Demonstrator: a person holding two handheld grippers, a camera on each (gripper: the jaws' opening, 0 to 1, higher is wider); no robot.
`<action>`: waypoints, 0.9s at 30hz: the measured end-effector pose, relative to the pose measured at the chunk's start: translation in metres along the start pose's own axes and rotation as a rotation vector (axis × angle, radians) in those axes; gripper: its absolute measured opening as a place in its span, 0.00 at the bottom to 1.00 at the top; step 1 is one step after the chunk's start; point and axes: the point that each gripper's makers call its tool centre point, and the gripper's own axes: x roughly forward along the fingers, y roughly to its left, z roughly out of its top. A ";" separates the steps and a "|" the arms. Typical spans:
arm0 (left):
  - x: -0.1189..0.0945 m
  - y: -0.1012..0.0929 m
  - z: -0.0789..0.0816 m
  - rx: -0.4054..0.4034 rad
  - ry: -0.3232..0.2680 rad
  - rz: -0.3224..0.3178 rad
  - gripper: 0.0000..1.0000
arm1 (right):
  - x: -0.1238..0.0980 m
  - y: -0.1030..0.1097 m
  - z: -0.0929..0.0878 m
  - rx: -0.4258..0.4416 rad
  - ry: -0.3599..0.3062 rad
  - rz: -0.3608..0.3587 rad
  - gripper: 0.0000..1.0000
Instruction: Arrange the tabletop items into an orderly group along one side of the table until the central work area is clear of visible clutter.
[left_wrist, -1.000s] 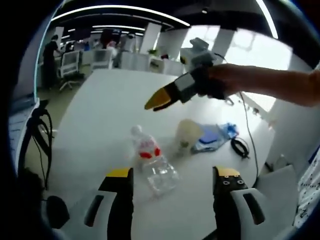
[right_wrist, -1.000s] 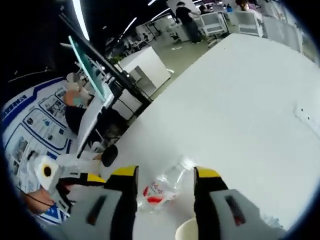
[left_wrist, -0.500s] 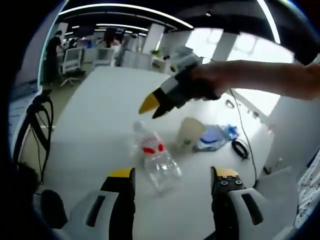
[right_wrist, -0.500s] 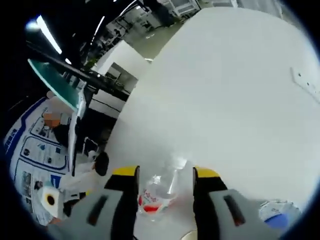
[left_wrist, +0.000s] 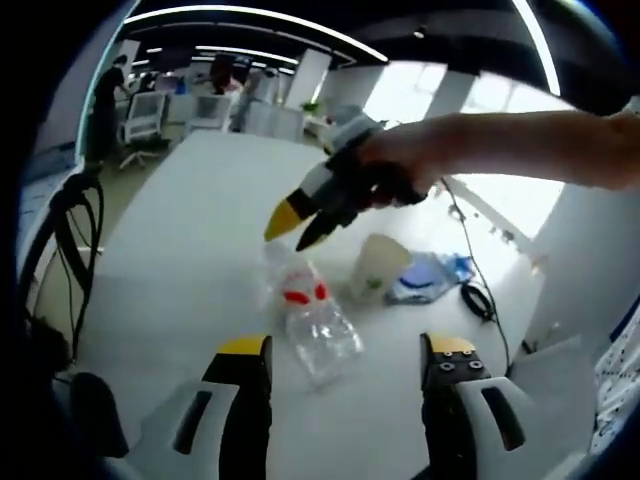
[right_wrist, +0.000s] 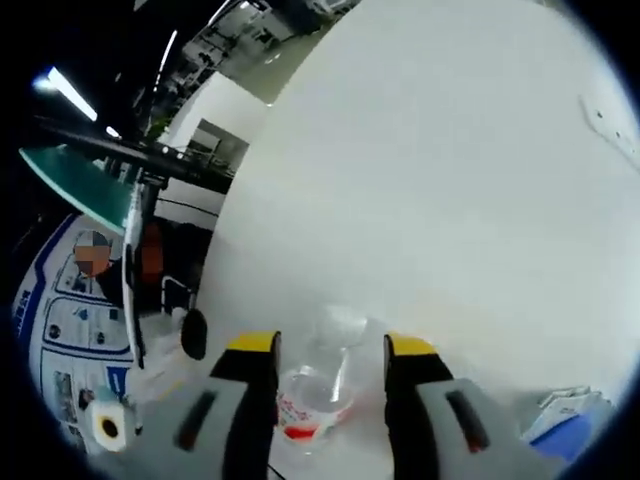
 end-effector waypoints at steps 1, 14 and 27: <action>0.000 0.000 0.000 -0.003 -0.005 0.000 0.56 | 0.001 -0.001 0.000 0.002 0.000 -0.002 0.40; -0.001 0.006 0.002 -0.016 -0.028 -0.006 0.55 | 0.017 -0.004 -0.005 0.045 0.026 -0.044 0.38; -0.002 0.008 -0.002 -0.042 -0.052 -0.014 0.53 | 0.025 -0.005 -0.003 0.076 0.008 -0.078 0.28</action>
